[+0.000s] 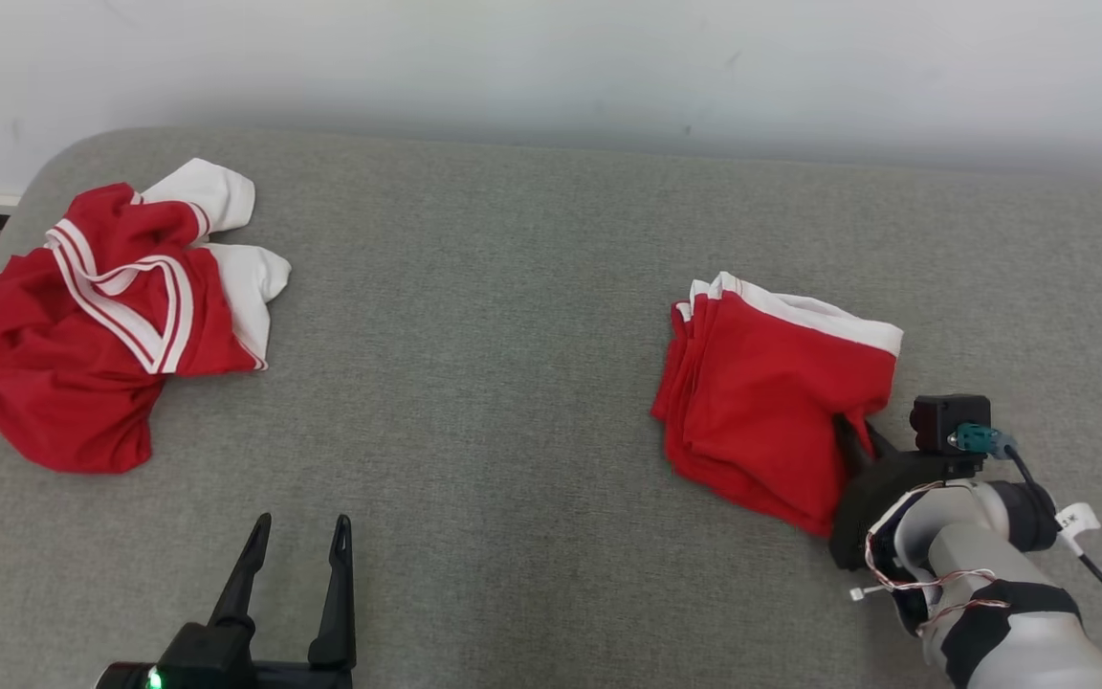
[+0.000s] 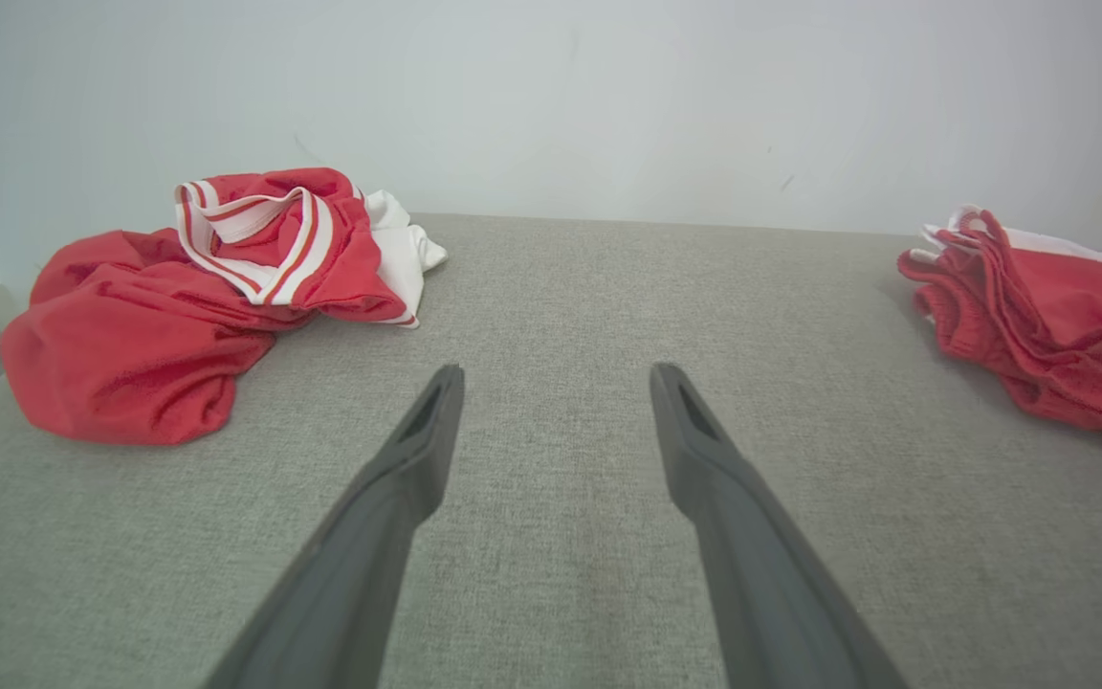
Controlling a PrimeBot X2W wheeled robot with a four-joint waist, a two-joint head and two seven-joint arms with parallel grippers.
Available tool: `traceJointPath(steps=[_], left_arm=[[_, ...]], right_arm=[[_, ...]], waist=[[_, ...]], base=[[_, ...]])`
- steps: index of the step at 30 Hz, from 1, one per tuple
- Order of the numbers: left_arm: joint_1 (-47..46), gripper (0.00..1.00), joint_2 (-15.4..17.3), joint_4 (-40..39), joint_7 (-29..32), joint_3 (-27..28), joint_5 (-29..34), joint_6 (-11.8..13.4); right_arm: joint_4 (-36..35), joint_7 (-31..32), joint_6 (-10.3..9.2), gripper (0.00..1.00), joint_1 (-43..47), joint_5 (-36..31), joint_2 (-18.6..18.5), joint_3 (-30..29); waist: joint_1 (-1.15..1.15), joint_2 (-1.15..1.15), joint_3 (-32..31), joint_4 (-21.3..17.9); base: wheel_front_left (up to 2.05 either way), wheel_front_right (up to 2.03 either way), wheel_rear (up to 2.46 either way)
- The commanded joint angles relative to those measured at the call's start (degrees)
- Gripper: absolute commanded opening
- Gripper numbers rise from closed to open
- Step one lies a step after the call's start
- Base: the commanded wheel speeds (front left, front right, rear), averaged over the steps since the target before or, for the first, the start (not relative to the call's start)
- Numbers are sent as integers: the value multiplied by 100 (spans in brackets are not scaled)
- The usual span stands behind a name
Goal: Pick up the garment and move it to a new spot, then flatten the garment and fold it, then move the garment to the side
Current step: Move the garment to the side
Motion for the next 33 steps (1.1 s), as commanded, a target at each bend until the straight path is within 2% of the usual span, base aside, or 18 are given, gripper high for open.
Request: traceJointPath(steps=[1, 10, 19, 24, 33], left_arm=[[-34, 100, -5, -11, -19, -5, -33, 18], [-135, 100, -5, -95, -19, -35, -89, 22], [-531, 100, -4, -246, -19, -187, -85, -31], [-733, 100, -4, -457, -19, -264, -44, -71], [-961, 100, -5, -897, -19, -289, 7, -94]], right_arm=[[78, -12, -24, 0, 13, 49, -168, 51], [-110, 119, -19, 0, -439, -87, -803, 831], [-482, 586, -19, 0, -1262, -44, -2060, 1833], [-663, 839, -19, 0, -1719, -1, -2793, 2237], [-1017, 1232, -19, 0, -2347, 297, -3808, 2731]], waist=[[0, 0, 9, -62], [0, 0, 210, -307], [0, 0, 722, -328], [0, 0, 1016, -286], [0, 0, 1503, -321]], base=[[0, 0, 0], [0, 0, 0], [0, 0, 0], [0, 0, 0], [0, 0, 0]])
